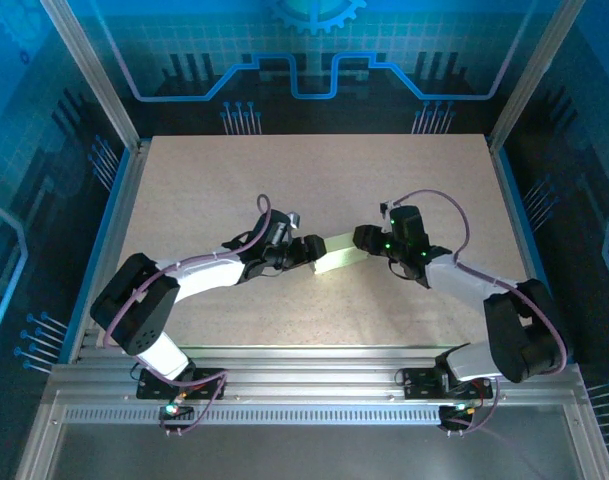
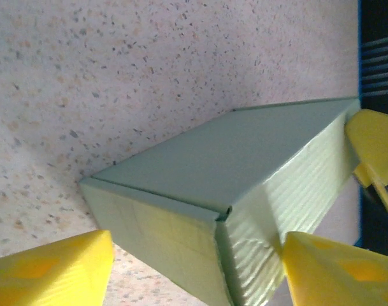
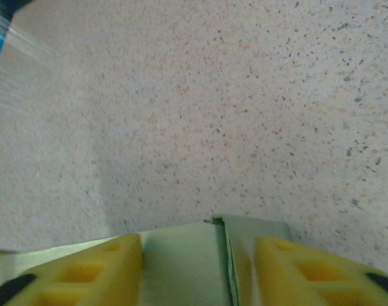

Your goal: Fold the paper box

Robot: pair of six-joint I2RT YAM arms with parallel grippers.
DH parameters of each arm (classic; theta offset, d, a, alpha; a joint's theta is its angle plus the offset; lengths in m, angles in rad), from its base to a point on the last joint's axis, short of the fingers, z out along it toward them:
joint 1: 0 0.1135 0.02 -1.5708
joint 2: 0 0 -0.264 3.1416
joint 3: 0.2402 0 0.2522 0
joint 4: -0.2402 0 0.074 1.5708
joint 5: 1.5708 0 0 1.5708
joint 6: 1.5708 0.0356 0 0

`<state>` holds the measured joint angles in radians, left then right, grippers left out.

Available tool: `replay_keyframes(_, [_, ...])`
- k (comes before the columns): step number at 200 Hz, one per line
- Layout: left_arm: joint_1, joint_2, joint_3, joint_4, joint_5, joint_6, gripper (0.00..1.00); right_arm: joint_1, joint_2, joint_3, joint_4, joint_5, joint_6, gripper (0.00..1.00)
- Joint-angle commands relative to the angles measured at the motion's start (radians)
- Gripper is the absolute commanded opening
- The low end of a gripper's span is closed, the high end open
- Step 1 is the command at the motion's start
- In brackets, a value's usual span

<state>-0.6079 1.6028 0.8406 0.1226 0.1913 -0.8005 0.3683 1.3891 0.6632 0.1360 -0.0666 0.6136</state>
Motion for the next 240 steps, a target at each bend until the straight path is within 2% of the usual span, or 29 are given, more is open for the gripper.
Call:
replay_keyframes(1, [-0.006, -0.031, 0.046, -0.108, -0.048, 0.137, 0.80, 0.024, -0.009, 0.013, -0.221, -0.014, -0.030, 0.58])
replay_keyframes(45, [-0.005, -0.024, 0.134, -0.144, -0.041, 0.174, 0.93, 0.018, -0.039, 0.178, -0.454, 0.051, 0.042, 0.84])
replay_keyframes(63, [-0.006, -0.037, 0.140, -0.124, -0.060, 0.236, 0.99, 0.006, -0.041, 0.237, -0.555, 0.076, 0.085, 0.93])
replay_keyframes(76, [-0.006, -0.063, 0.128, -0.062, -0.064, 0.339, 0.99, -0.008, -0.059, 0.237, -0.561, 0.052, 0.091, 0.94])
replay_keyframes(94, [-0.006, -0.087, 0.122, 0.001, 0.001, 0.587, 0.99, -0.040, -0.096, 0.202, -0.536, 0.001, 0.111, 0.94])
replay_keyframes(109, [-0.006, -0.076, 0.165, -0.079, 0.047, 0.820, 0.99, -0.073, -0.126, 0.169, -0.524, -0.031, 0.123, 0.94])
replay_keyframes(120, [-0.004, -0.055, 0.216, -0.160, 0.055, 0.919, 0.99, -0.094, -0.144, 0.157, -0.531, -0.047, 0.123, 0.94])
replay_keyframes(152, [-0.003, 0.008, 0.279, -0.321, 0.176, 1.221, 0.99, -0.158, -0.207, 0.100, -0.537, -0.079, 0.115, 0.93])
replay_keyframes(174, [-0.003, 0.064, 0.367, -0.468, 0.207, 1.322, 0.98, -0.191, -0.235, 0.074, -0.536, -0.111, 0.115, 0.92])
replay_keyframes(202, [-0.003, 0.202, 0.545, -0.724, 0.187, 1.409, 0.93, -0.206, -0.257, 0.059, -0.542, -0.117, 0.111, 0.92])
replay_keyframes(240, [-0.004, 0.254, 0.572, -0.765, 0.156, 1.438, 0.78, -0.221, -0.261, 0.056, -0.548, -0.116, 0.103, 0.91])
